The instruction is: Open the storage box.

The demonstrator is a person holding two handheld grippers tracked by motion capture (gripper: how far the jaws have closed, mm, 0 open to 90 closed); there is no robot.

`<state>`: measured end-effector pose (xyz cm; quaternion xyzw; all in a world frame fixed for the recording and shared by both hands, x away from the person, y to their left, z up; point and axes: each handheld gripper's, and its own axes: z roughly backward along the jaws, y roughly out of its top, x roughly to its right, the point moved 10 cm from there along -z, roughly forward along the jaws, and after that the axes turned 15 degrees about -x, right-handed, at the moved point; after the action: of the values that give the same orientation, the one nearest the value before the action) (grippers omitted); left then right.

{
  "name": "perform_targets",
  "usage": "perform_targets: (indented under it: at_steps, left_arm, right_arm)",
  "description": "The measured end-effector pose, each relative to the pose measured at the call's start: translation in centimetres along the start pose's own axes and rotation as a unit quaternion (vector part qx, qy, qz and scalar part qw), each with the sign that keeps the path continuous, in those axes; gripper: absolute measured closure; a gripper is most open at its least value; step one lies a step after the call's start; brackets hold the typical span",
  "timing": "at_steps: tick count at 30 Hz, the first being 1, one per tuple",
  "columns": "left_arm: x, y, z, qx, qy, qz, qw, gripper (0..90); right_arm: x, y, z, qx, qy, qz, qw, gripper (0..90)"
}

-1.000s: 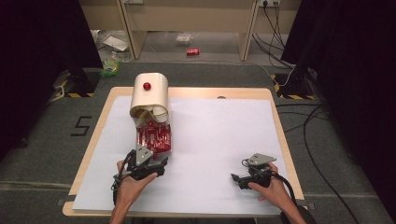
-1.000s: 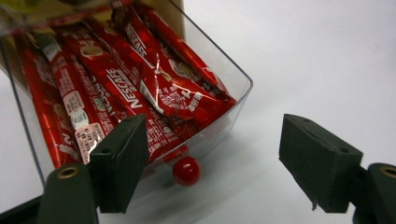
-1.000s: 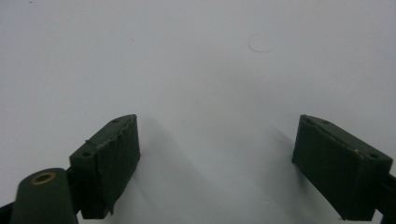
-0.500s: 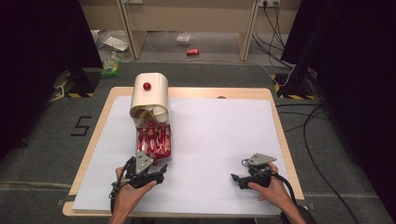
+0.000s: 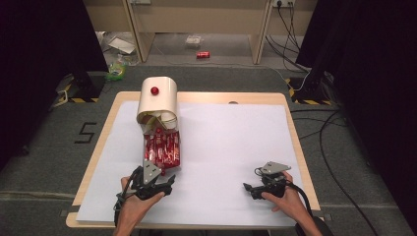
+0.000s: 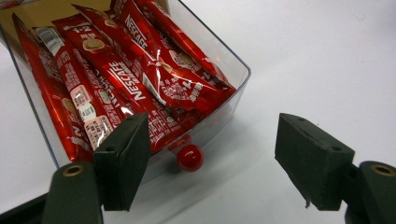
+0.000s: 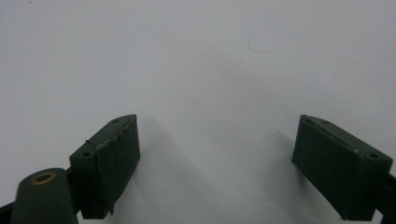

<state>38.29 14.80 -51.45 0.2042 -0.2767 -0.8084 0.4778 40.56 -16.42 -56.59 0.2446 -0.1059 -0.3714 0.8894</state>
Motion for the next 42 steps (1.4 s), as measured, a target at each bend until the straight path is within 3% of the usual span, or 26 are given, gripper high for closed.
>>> perform_targets:
  at_steps: [5,13,21,42]
  left_arm:
    - [0.1,0.0,0.1,-0.003,-0.003,0.002,1.0,26.7]
    - [-0.3,0.2,0.2,0.006,-0.015,0.021,0.9996,29.2]
    - [-1.2,1.1,0.7,0.028,-0.003,0.038,0.9989,28.8]
    - [-2.9,3.5,0.7,0.047,0.014,0.064,0.9967,24.3]
  right_arm:
    - [0.0,0.0,0.0,0.0,0.0,0.0,1.0,15.2]
    - [0.0,0.0,0.0,0.0,0.0,0.0,1.0,15.2]
    - [0.0,0.0,0.0,0.0,0.0,0.0,1.0,15.2]
    - [0.0,0.0,0.0,0.0,0.0,0.0,1.0,15.2]
